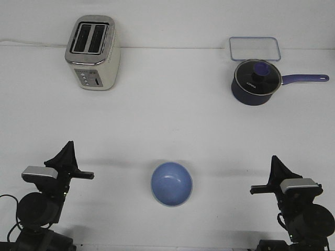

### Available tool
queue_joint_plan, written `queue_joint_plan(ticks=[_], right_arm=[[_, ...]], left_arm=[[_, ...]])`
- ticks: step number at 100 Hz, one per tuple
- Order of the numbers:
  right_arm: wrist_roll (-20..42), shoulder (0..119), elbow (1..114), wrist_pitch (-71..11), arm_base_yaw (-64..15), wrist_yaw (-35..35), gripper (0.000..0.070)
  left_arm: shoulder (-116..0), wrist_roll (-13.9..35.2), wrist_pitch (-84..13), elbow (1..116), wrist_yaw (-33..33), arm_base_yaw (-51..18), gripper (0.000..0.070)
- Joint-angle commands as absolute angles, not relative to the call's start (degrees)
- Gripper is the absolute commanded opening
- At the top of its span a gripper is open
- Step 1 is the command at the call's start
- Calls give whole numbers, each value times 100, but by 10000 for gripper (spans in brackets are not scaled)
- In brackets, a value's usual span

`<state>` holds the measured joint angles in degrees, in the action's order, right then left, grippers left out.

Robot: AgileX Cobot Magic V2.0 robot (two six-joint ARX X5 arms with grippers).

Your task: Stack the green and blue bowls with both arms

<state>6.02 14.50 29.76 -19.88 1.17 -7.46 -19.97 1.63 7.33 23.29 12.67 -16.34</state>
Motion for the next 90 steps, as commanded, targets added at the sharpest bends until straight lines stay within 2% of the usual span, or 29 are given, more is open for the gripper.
queue_joint_plan(ticks=[1, 33, 42, 67, 90], right_arm=[[661, 1457, 3030, -1931, 108, -742, 0], [661, 1457, 3030, -1931, 108, -744, 0], [661, 1457, 3030, -1931, 108, -744, 0], [661, 1457, 3030, -1931, 108, -744, 0], [661, 1457, 3030, -1931, 108, -744, 0]], left_arm=[[-2001, 222, 819, 2394, 1286, -1636, 13], [-1929, 167, 784, 2392, 1293, -1629, 13], [-1826, 64, 738, 2296, 1245, -1437, 13], [-1046, 128, 777, 1100, 193, -515, 13], [-80, 139, 731, 198, 134, -314, 13]])
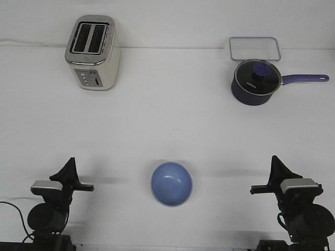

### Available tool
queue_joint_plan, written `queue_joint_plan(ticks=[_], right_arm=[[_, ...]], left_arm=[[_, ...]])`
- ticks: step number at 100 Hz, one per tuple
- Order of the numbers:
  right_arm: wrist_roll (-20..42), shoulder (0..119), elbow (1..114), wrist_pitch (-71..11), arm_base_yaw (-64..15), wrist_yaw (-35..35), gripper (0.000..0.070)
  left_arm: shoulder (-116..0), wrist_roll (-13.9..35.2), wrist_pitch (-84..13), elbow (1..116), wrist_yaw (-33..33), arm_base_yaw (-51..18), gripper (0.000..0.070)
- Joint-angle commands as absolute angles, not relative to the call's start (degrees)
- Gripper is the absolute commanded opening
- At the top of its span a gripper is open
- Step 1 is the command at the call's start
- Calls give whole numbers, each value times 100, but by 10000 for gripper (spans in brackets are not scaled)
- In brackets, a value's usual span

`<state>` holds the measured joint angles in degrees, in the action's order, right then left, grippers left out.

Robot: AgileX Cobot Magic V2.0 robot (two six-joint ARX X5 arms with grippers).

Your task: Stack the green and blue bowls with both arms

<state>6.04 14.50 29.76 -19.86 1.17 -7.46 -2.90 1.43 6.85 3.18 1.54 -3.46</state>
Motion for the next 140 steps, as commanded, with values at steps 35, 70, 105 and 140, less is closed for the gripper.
queue_joint_plan(ticks=[35, 70, 105, 140], right_arm=[[659, 1457, 3030, -1931, 108, -744, 0], [659, 1457, 3030, -1931, 108, -744, 0], [523, 1455, 3030, -1942, 110, -718, 0], [-1059, 572, 1201, -139, 108, -550, 0]], left_arm=[[-16, 178, 648, 78, -303, -246, 13], [-25, 178, 642, 80, -303, -246, 13], [-25, 178, 642, 80, -303, -246, 13], [-25, 178, 639, 80, -303, -246, 13]])
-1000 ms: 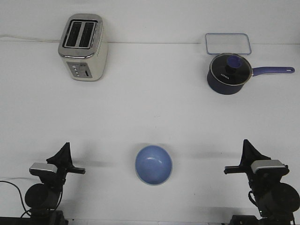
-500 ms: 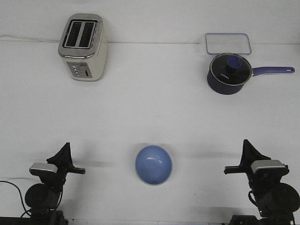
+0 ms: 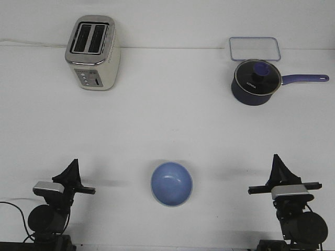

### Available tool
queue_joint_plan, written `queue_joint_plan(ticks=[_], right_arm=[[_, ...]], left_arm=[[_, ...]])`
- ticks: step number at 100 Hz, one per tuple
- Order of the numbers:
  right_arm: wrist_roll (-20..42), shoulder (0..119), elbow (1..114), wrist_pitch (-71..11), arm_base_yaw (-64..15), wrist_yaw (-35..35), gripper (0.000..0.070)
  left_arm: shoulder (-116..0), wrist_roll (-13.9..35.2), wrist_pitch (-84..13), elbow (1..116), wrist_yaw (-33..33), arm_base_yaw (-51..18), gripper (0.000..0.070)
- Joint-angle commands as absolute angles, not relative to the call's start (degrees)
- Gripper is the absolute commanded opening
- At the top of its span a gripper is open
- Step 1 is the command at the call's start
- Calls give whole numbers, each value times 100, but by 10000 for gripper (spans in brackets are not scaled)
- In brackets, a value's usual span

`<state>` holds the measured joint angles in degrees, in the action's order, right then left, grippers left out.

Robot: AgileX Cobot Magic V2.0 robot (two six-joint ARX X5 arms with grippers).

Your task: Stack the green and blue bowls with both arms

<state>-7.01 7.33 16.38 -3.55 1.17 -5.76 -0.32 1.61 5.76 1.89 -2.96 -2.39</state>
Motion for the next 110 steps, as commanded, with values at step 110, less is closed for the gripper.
queue_joint_plan(ticks=[110], right_arm=[[-1140, 5, 73, 97, 108, 290, 0]], left_arm=[[-23, 178, 609, 80, -303, -248, 13]])
